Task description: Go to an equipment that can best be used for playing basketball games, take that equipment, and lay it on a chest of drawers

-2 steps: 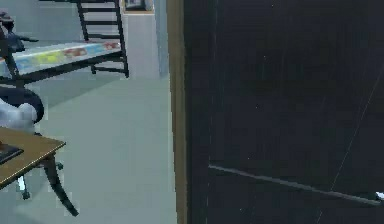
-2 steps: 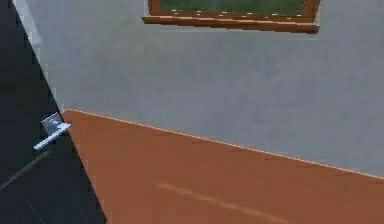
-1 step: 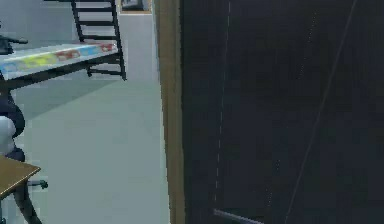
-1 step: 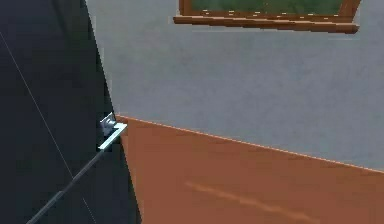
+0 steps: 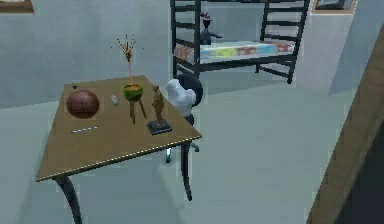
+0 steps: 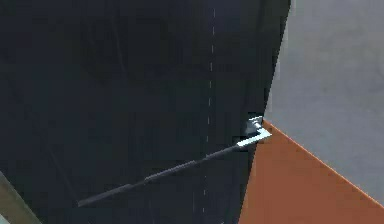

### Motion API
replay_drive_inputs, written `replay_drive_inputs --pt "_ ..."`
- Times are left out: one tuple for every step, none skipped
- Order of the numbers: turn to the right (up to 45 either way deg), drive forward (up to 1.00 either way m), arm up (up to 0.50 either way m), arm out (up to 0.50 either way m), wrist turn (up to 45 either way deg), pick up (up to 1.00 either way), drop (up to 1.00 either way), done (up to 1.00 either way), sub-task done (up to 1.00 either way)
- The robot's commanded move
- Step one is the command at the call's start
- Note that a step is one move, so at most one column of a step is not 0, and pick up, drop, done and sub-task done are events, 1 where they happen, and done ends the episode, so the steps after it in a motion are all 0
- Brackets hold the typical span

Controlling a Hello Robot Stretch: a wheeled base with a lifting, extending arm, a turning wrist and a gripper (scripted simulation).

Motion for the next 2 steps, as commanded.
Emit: replay_drive_inputs --pt "-21.0 0.0 0.0 0.0 0.0 0.0 0.0 0.0 0.0" --pt "0.0 0.4 0.0 0.0 0.0 0.0 0.0 0.0 0.0"
